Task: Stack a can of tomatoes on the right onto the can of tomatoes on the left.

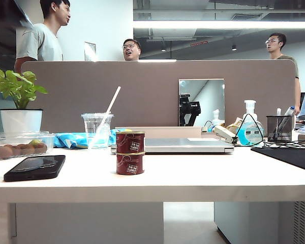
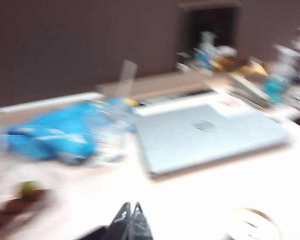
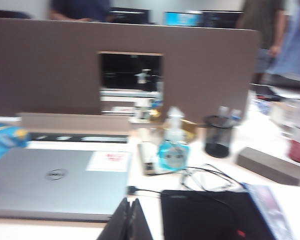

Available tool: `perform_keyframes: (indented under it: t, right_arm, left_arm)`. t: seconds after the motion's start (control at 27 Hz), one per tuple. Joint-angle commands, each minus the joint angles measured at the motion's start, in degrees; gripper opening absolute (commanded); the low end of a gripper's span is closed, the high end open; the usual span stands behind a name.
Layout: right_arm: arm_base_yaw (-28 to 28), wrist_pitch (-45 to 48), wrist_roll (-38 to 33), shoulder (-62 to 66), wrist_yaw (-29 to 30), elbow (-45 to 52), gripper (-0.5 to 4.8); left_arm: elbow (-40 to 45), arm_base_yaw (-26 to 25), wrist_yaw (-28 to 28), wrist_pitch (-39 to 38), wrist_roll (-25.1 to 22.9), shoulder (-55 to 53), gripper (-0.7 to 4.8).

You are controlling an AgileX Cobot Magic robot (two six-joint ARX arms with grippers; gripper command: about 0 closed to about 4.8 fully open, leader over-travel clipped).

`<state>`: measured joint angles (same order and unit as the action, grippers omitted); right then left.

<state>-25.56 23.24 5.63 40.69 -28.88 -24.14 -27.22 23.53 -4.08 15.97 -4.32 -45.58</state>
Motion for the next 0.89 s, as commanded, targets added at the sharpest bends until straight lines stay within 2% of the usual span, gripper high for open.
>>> perform_keyframes:
  t: [0.04, 0.18, 0.37, 0.78, 0.89]
  right_arm:
    - [1.0, -0.6, 0.0, -0.1, 8.2, -0.3, -0.06]
    - [0.9, -6.3, 0.0, -0.2, 11.5, -0.3, -0.06]
    - [0.9, -14.4, 0.0, -0.1, 11.5, -0.3, 0.00]
    - [0.9, -18.8, 0.0, -0.1, 11.5, -0.3, 0.00]
    - [3.7, -20.5, -0.2, -5.9, 13.0, -0.2, 0.00]
  left_arm:
    - [-0.2, -1.0, 12.6, 4.8, -0.2, -2.9, -0.04]
    - [-0.2, -1.0, 12.7, 3.2, -0.2, -3.8, -0.04]
    - [-0.2, -0.9, 13.1, 0.7, -0.2, -3.8, -0.04]
    - [-0.2, -0.9, 13.1, 0.7, -0.2, -3.8, -0.04]
    - [-0.2, -0.9, 13.1, 0.7, -0.1, -3.8, -0.04]
